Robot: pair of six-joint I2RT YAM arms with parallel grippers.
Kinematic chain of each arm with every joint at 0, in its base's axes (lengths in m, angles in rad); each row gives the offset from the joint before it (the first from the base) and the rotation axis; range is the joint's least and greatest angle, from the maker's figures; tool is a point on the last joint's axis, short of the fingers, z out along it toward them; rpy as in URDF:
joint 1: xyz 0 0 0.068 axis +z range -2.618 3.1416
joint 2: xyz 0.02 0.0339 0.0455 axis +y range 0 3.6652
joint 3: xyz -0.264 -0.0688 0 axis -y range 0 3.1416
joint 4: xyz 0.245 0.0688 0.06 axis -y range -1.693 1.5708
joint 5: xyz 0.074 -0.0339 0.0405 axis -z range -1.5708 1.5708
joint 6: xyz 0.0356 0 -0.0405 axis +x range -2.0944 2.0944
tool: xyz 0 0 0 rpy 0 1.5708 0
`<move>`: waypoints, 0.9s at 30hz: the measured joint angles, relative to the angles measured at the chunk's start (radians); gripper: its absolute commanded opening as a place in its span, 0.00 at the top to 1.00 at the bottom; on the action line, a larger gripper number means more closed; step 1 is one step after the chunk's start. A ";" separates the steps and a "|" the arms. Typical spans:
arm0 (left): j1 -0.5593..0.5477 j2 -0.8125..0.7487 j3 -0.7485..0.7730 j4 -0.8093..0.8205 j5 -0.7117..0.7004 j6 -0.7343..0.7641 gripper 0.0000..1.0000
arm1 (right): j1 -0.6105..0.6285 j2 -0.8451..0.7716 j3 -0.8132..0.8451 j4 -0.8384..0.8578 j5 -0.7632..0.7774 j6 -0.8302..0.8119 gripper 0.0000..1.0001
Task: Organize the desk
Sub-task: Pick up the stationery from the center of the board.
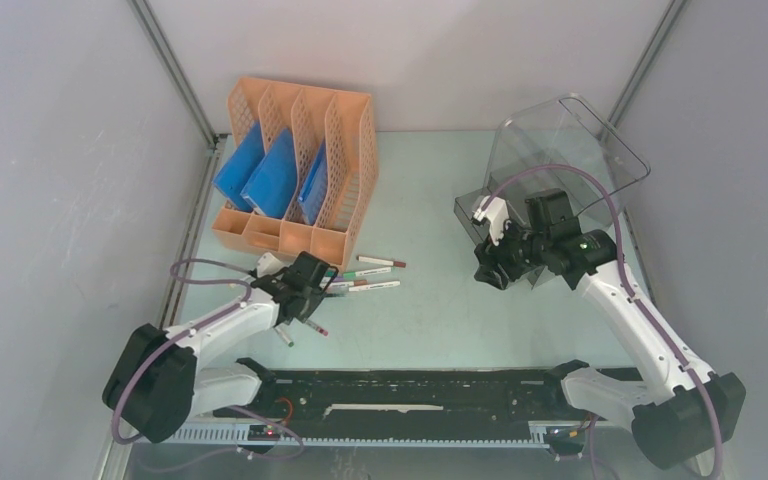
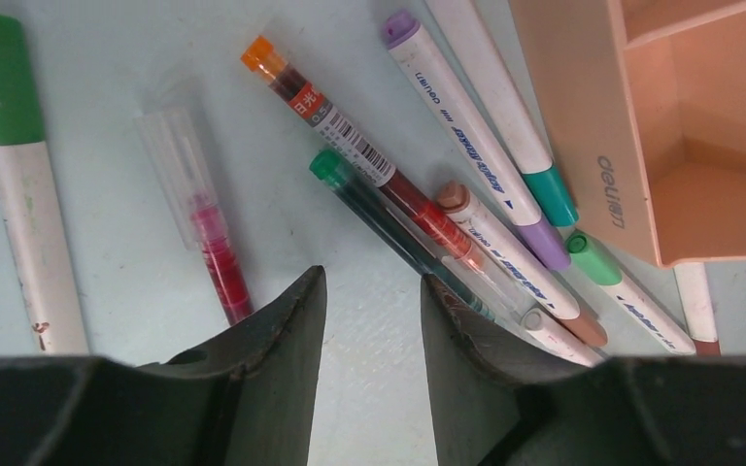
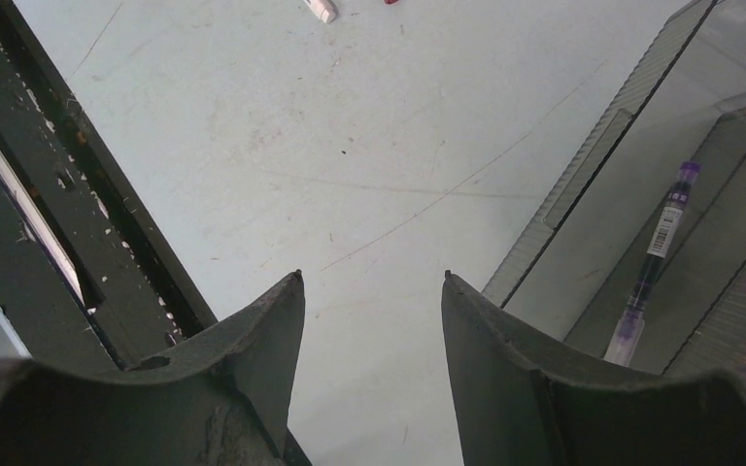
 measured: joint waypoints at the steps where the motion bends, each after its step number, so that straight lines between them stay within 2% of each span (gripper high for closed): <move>1: 0.001 0.005 0.002 0.003 0.000 0.001 0.54 | 0.001 0.001 0.000 0.000 0.002 0.000 0.38; 14: 0.014 0.066 0.045 0.024 0.005 0.029 0.55 | 0.006 0.002 0.000 0.004 0.017 -0.001 0.38; 27: 0.023 0.152 0.095 0.023 0.038 0.061 0.66 | 0.006 0.002 0.000 0.004 0.021 -0.003 0.38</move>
